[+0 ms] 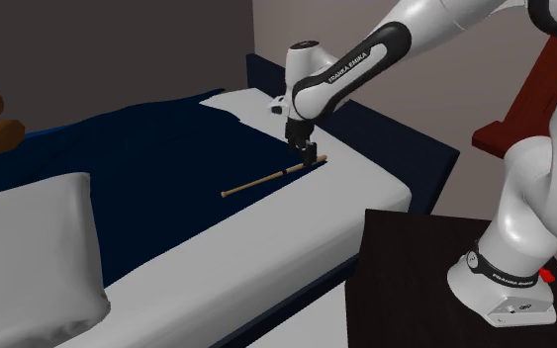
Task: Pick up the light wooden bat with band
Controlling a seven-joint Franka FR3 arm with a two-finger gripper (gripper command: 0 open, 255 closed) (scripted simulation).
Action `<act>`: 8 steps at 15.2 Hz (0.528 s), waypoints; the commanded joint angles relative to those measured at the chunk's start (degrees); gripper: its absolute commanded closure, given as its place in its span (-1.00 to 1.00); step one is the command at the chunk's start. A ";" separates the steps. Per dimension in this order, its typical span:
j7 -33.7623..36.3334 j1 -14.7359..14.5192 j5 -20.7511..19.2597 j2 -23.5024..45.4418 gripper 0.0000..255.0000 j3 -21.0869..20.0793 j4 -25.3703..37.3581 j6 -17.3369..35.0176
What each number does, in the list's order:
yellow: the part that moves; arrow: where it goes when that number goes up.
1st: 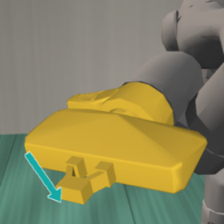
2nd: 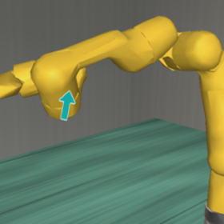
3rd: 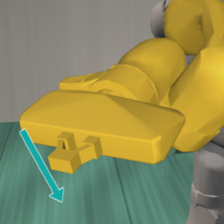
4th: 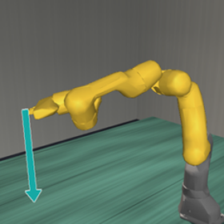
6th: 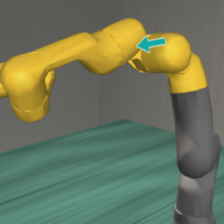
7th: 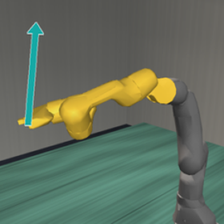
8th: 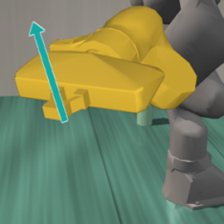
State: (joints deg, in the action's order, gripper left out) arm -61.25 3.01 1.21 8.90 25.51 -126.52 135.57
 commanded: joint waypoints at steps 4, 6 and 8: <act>-9.32 4.07 6.88 11.66 -1.00 -1.99 9.33 1.84; -12.16 6.02 8.91 16.30 -1.00 -3.27 13.86 1.86; -14.56 7.98 10.49 20.89 -1.00 -4.57 18.75 1.57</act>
State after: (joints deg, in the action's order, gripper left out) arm -74.33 9.80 10.64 26.88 21.69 -111.08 137.58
